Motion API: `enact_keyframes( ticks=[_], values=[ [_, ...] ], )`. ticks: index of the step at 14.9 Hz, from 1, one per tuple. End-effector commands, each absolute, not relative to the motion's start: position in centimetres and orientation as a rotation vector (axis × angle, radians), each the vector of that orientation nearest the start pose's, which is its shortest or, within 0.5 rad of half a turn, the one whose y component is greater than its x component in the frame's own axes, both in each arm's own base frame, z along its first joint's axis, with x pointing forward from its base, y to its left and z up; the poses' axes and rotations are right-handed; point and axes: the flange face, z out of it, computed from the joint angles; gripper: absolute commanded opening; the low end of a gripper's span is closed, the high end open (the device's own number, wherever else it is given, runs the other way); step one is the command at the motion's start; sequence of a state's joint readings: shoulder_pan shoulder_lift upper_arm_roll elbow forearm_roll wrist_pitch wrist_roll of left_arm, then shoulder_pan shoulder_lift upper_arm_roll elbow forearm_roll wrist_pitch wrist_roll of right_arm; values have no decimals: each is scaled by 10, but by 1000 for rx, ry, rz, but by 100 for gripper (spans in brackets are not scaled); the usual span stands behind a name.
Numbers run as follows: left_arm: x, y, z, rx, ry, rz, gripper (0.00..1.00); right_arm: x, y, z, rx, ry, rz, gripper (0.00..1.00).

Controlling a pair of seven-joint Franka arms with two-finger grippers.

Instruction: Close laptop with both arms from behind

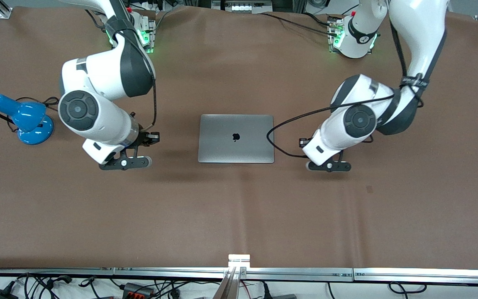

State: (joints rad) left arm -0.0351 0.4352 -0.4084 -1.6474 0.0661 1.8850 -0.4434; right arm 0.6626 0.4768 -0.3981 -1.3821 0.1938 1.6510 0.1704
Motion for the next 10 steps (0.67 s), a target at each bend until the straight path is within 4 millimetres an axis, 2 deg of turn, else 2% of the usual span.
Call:
enact_keyframes(
  ticks=[1, 2, 3, 4, 5, 8, 9, 10],
  values=[
    [592, -212, 411, -3090, 91, 352, 0, 632, 223, 470, -3167, -158, 270, 10],
    [592, -197, 426, -3083, 103, 367, 0, 635, 216, 478, -3174, -113, 245, 93],
    [588, -186, 443, -3076, 144, 355, 0, 641, 199, 486, -3181, -61, 211, 100],
    [583, -179, 457, -3068, 196, 337, 0, 645, 191, 499, -3183, -49, 169, 100],
    [581, -158, 471, -3056, 187, 335, 0, 647, 190, 512, -3186, -58, 136, 100],
    [574, -94, 511, -3052, 183, 292, 2, 655, 153, 531, -3196, 49, 89, 100],
    [565, -79, 525, -3049, 212, 273, 9, 658, 146, 546, -3192, 62, 35, 100],
    [556, -61, 534, -3050, 174, 281, 19, 657, 129, 562, -3176, 86, 5, 100]
  ],
)
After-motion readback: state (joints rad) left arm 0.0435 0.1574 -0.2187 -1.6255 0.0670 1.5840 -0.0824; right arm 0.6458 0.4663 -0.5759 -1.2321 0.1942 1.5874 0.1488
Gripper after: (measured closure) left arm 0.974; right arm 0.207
